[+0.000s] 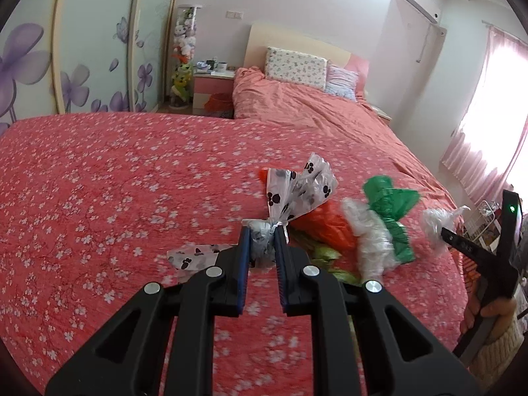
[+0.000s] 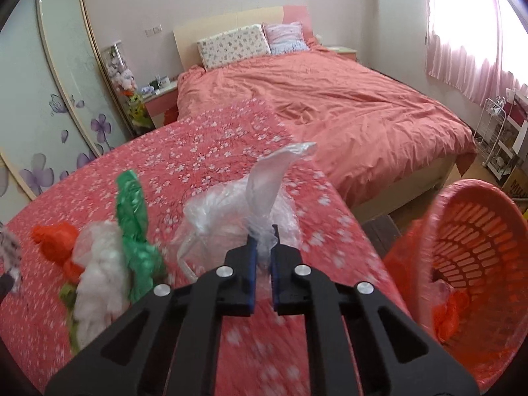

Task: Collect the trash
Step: 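Grasp the white patterned bag with the left tool while the right tool grasps the clear bag, then carry both bags over the orange basket and open both tools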

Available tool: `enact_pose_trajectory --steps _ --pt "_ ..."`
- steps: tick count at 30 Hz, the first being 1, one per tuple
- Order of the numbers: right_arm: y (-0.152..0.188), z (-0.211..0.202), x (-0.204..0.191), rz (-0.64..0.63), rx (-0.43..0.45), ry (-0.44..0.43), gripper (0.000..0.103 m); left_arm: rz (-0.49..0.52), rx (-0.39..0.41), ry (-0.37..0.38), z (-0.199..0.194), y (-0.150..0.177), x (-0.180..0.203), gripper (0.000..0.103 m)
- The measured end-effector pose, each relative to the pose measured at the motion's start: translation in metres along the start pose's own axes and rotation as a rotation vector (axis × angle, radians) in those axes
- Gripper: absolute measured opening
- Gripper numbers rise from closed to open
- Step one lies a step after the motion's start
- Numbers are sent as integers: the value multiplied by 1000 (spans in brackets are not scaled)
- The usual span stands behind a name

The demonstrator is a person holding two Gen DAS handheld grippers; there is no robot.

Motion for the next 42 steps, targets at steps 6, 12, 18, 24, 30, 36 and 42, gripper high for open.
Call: enact_pose_trajectory --steps 6,12,18,24,30,36,42 --pt "-3 -56 16 4 61 -29 8 11 12 58 -15 -5 37 15" --pt "-3 -102 33 28 102 -34 8 38 17 131 -28 -3 83 15" --pt "-2 -135 58 53 146 -15 8 57 2 205 -31 8 128 15" --pt "1 -155 92 63 178 39 8 70 -27 285 -28 23 175 15" --pt "5 -168 128 82 204 109 8 81 -56 369 -25 37 220 15" --pt "9 -175 172 124 218 175 9 103 -78 453 -21 53 274 15" --pt "11 -177 209 153 232 223 9 121 -106 513 -14 66 312 15"
Point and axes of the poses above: each gripper's, at about its wrist camera, not at the fingertips, and z roughly the way its jaws point, x to its right, y to its underside, the point moved 9 cm from there along z, roughly the way its jaws point, and after that the axes turned 15 degrees about x, right-handed, at the moved point
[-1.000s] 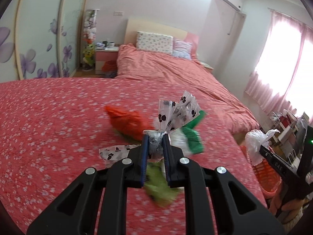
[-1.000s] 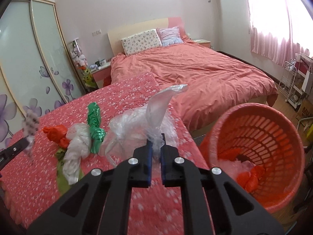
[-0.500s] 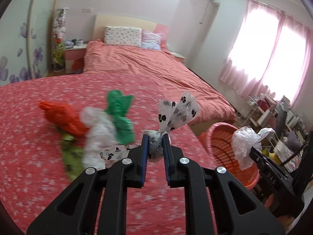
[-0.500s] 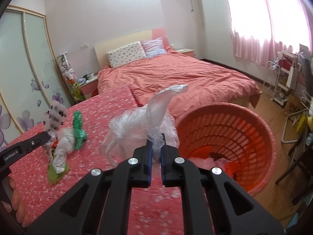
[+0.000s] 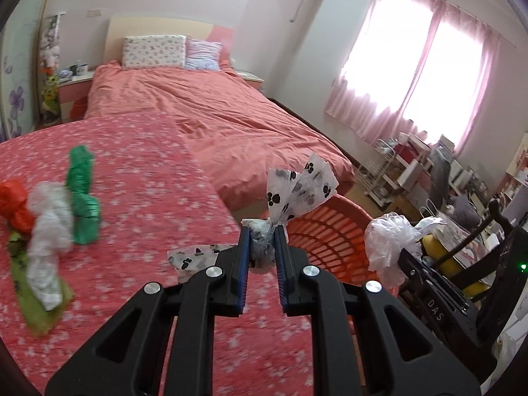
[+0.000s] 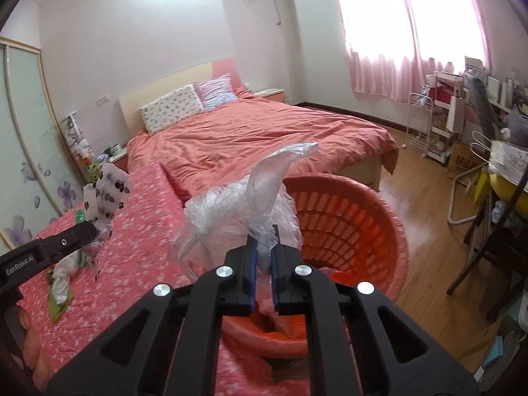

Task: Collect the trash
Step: 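Carry both bags over the orange basket and open both tools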

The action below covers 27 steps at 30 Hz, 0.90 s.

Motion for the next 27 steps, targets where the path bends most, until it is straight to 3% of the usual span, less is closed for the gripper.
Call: enact_pose_trajectory --steps 14,27 --pt "5 18 49 48 -1 59 9 21 -68 90 41 23 54 15" --pt "6 35 62 79 -11 73 14 11 -118 121 61 35 69 16"
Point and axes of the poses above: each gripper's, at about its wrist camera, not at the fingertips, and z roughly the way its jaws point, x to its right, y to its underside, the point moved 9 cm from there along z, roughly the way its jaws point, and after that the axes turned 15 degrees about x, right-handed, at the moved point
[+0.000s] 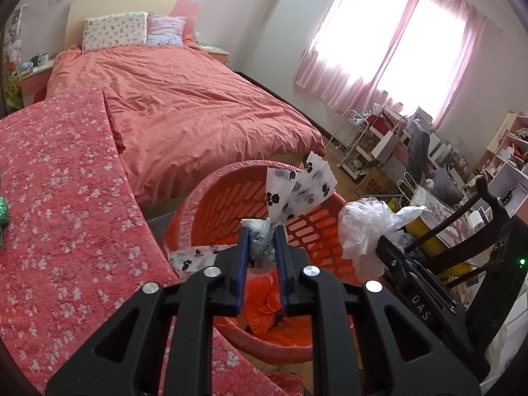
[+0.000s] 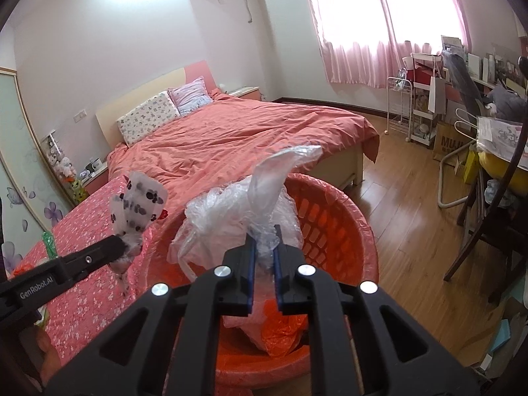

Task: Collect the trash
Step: 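Carry both bags over the orange basket and open both tools, then grasp the yellow-green bag with the left tool while the right tool grasps the white bag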

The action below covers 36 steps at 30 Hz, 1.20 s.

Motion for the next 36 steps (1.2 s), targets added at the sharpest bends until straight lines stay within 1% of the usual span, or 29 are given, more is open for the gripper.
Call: enact_pose_trajectory --steps 1,2,3,4,5,7,8,9,10,12,14,17,23,29,32,36 --pt "0 1 0 3 -3 0 14 -3 -2 -5 1 1 -1 18" --pt "1 2 0 6 -4 0 15 -5 -8 -8 3 2 -2 24" --pt "2 4 0 11 -8 1 18 -8 -11 -12 4 3 -3 27" --pt "3 5 1 13 -9 2 20 -13 -13 -21 4 4 -5 33" --pt "3 6 1 15 -12 2 21 -14 -13 -26 4 5 -8 36" --pt "5 7 1 17 -17 1 27 -15 -15 -39 3 6 -13 38" --pt "6 7 0 16 -18 3 33 -18 -18 -45 3 6 -15 39" --pt "6 7 0 13 -18 6 36 -19 -19 -51 2 7 -18 39" --pt "7 6 -1 11 -18 6 37 -19 -20 -62 1 7 -22 39" --pt "6 5 -2 5 -16 7 44 -14 -17 -81 -3 6 -29 39" --pt "6 3 -4 -3 -11 7 47 -5 -10 -106 -9 5 -37 39" --pt "6 2 -8 -10 -15 7 48 7 0 -146 -18 4 -51 43" --pt "9 -3 -23 -30 -23 -16 48 22 25 -243 -49 1 -93 44" --pt "12 -11 -53 -63 -32 -62 48 -14 50 -331 -85 -3 -139 44" --pt "16 -15 -78 -91 -39 -103 48 -34 71 -375 -107 -5 -163 44" --pt "23 -22 -108 -128 -47 -150 48 -67 102 -457 -142 -5 -203 44"
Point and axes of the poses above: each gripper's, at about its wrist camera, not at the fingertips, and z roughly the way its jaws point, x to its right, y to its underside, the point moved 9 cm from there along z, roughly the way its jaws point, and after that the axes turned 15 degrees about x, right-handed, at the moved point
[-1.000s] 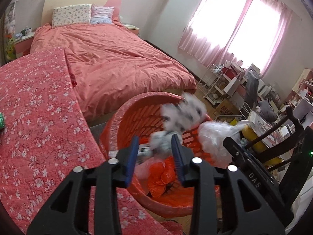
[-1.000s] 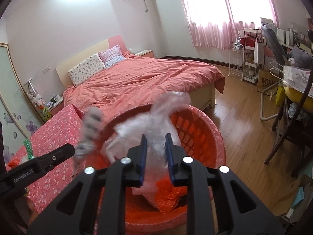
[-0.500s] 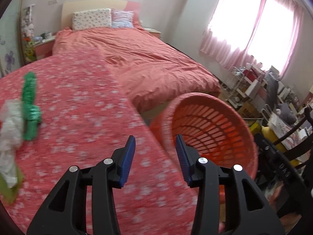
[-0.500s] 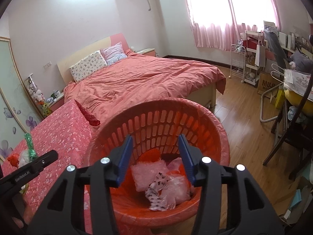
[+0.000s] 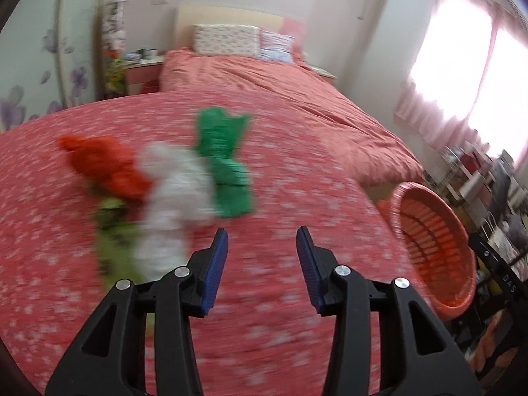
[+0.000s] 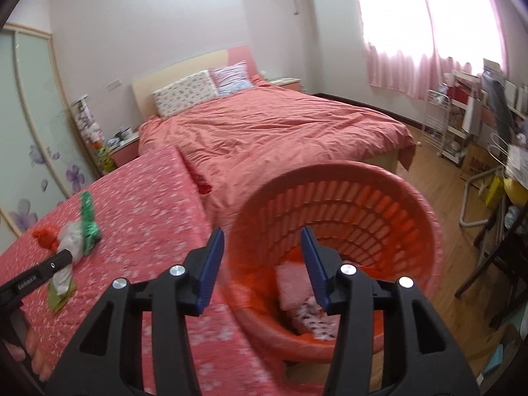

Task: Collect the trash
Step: 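Grasp the yellow-green bag with the left tool while the right tool grasps the white bag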

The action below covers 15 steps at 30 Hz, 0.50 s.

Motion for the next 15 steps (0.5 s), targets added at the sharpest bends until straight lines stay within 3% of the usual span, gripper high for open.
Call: enact_pose_trajectory --steps 8,15 --pt "12 -3 -49 -66 -22 -65 48 -106 15 -182 -5 -8 -103 44" --pt "21 -1 -72 -107 -50 -87 48 -114 -39 -180 23 -3 -110 44"
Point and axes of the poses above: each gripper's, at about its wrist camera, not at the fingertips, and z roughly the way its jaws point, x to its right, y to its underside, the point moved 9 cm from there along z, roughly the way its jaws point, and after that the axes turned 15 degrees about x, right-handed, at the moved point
